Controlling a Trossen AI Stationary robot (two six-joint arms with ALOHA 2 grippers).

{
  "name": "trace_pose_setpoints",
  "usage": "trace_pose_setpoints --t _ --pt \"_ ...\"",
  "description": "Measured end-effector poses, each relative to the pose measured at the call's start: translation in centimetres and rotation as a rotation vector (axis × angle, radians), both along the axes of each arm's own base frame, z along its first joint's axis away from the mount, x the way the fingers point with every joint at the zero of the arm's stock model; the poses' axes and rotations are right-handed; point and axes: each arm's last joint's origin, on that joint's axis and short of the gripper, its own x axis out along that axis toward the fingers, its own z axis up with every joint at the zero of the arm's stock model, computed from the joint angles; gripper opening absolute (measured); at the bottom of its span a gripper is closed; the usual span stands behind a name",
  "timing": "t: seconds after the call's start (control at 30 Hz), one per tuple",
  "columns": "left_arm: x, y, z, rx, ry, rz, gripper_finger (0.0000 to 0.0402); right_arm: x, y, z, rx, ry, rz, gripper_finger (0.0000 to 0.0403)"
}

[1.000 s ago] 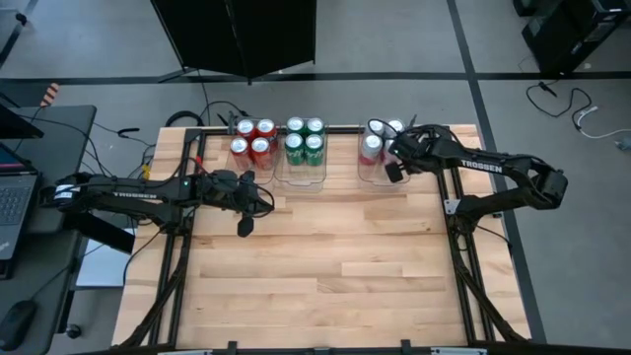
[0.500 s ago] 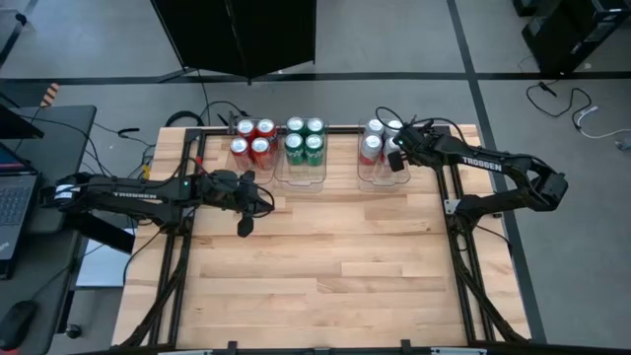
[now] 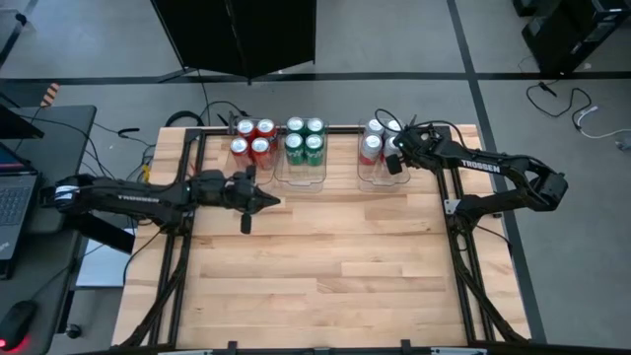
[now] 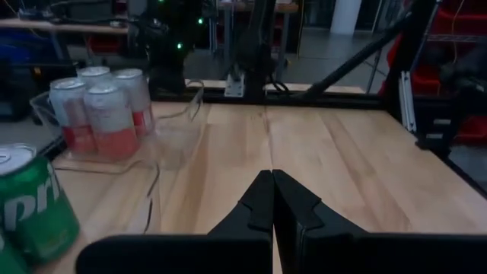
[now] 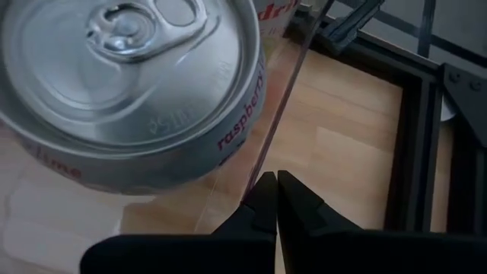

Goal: Sort soda cans
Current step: Adjust the transparent bins

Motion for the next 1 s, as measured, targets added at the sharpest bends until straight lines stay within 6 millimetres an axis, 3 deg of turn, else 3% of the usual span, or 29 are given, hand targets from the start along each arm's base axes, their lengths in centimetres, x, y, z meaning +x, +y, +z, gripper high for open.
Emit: trace_pose_setpoints --t 0.23,0.43,0.8,1.0 --pt "-0.8 -0.1 -2.1 -0.008 0.004 0.0 0.0 0.2 -0.2 0.1 -0.02 -0.022 0.009 0.0" --pt "-0.9 -0.2 -2.2 -0.012 0.005 -0.023 0.0 0.6 -0.4 0.0 -0.039 -0.104 0.024 0.0" --pt "-0.9 -0.3 -2.0 -0.004 -0.022 -0.047 0.0 0.1 -0.3 -2.5 -0.083 -0.278 0.041 0.0" --pt "-0.9 -0.2 -2.2 -0.003 0.001 -0.022 0.0 0.3 -0.3 -2.9 -0.115 -0.353 0.08 0.0"
